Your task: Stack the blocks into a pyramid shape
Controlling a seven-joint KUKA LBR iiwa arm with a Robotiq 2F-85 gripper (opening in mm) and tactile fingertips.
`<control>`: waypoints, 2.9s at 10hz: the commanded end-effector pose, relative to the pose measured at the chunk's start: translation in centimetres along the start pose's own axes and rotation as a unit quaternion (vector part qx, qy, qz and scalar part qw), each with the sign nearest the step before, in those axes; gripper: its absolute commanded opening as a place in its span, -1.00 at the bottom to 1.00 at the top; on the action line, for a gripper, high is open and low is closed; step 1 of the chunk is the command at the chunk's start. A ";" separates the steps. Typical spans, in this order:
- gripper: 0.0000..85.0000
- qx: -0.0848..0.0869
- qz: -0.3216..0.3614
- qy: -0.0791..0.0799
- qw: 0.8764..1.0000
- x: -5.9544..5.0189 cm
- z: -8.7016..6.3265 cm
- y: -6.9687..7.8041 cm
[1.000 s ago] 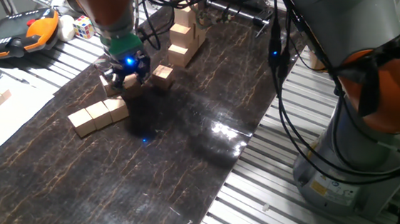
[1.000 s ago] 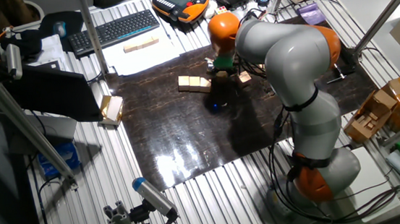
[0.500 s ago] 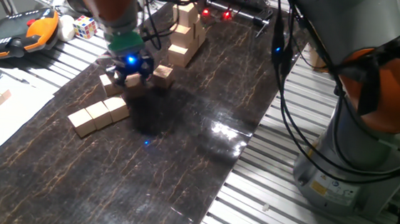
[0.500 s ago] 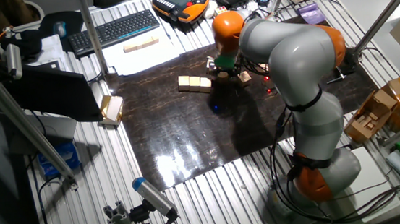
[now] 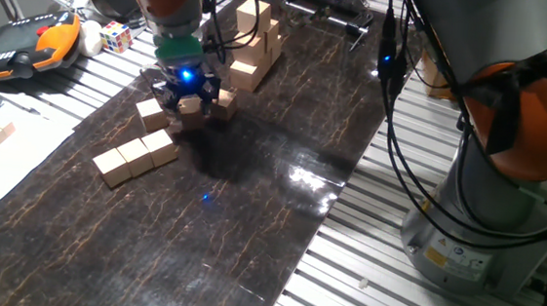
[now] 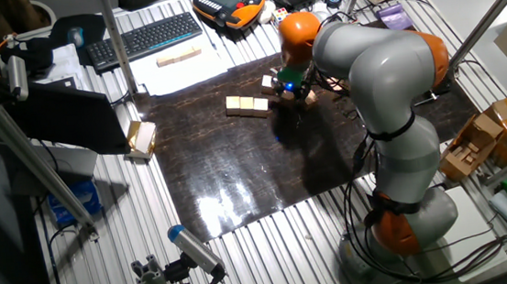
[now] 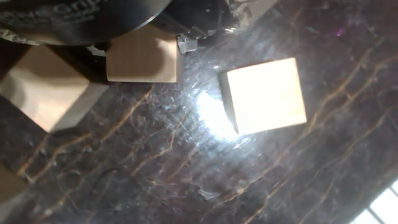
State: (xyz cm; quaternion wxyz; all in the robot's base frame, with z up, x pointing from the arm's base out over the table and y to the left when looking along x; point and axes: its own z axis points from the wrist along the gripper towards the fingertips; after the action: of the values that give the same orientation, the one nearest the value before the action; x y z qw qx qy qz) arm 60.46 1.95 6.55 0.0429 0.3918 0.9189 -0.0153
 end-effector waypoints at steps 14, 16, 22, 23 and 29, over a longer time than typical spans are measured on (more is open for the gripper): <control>0.27 0.014 0.247 -0.022 0.969 1.4 1.1 -2.3; 0.28 0.017 0.247 -0.020 0.969 1.4 0.9 -2.7; 0.29 0.018 0.251 -0.026 0.967 0.8 1.0 -3.6; 0.28 0.016 0.253 -0.026 0.967 0.7 1.0 -3.9; 0.33 0.010 0.264 -0.027 0.964 0.4 1.4 -4.2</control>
State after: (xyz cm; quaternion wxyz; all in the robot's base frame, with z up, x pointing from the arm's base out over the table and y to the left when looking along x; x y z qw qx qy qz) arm 57.24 -0.69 5.11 0.0660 0.6208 0.7809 -0.0222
